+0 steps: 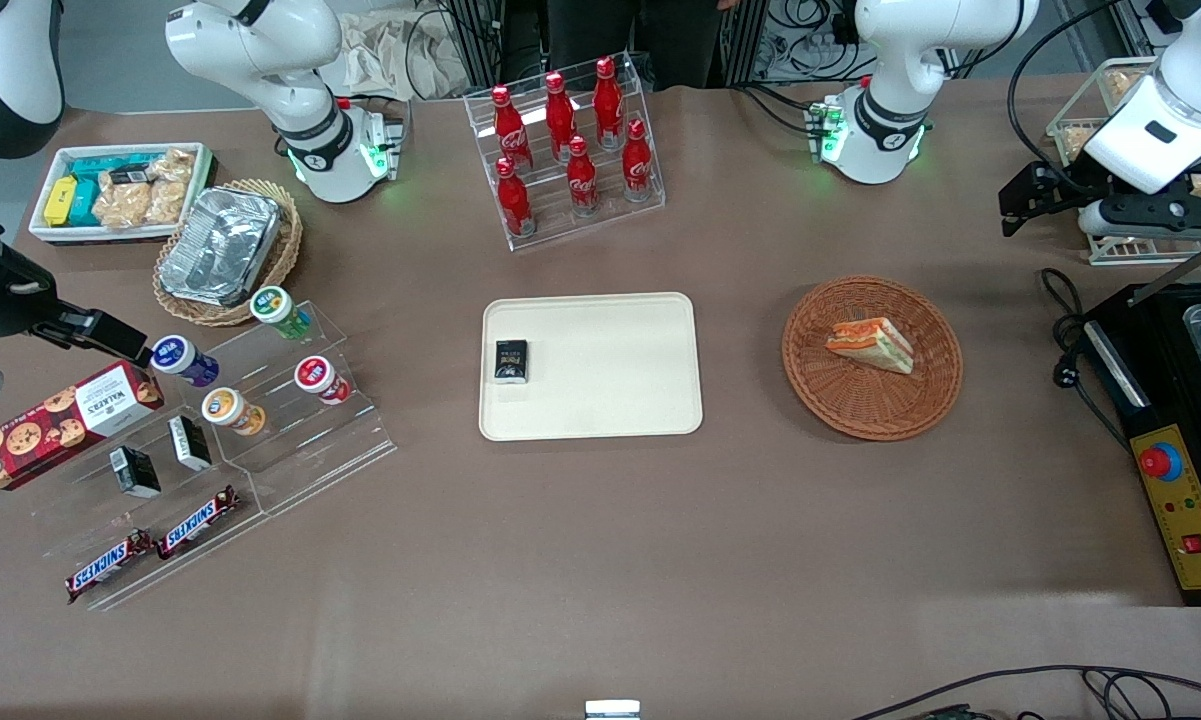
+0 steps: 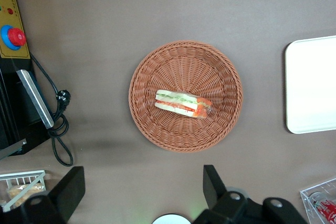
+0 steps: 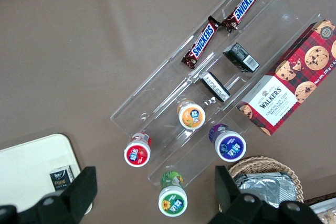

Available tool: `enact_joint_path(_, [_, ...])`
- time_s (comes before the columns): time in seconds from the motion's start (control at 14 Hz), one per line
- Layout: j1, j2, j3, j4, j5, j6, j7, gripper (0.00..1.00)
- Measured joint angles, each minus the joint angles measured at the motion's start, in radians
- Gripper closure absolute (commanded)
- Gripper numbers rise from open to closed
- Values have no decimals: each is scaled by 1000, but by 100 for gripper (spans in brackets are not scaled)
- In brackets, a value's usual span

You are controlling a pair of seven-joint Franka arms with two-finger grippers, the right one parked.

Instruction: Place sandwich from basket to tray

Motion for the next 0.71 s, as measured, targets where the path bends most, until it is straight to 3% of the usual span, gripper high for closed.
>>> enact_joint_path(0.71, [2, 8, 1, 0, 1, 1, -1, 0])
